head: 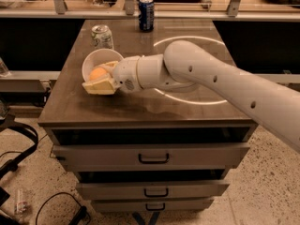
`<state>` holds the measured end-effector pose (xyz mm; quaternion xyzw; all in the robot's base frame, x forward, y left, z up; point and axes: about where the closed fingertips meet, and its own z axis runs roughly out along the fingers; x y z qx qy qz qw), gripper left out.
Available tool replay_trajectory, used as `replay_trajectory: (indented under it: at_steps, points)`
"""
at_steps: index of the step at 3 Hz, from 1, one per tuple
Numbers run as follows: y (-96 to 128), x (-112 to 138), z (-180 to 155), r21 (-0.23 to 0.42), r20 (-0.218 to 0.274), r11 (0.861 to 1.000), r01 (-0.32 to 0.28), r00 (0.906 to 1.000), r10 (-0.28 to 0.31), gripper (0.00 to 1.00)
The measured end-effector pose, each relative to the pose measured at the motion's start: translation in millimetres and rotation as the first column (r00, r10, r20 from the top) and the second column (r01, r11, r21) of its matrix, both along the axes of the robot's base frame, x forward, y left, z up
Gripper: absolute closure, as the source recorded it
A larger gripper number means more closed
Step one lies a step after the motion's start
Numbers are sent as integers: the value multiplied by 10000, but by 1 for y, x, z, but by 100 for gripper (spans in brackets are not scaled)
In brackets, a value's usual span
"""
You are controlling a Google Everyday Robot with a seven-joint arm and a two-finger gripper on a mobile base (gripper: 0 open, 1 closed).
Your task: Place orange into white bowl
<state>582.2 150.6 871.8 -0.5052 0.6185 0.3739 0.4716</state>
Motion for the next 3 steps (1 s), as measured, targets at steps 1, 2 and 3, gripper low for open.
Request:
replay_trajectory:
  at_steps: [1,2,3]
  points:
    - [2,-1,0,0,0,10000,-37,10000,37,5]
    - [3,-2,0,1,0,10000,-64,10000,64,0]
    - [4,-2,0,1,0,10000,-66,10000,66,0]
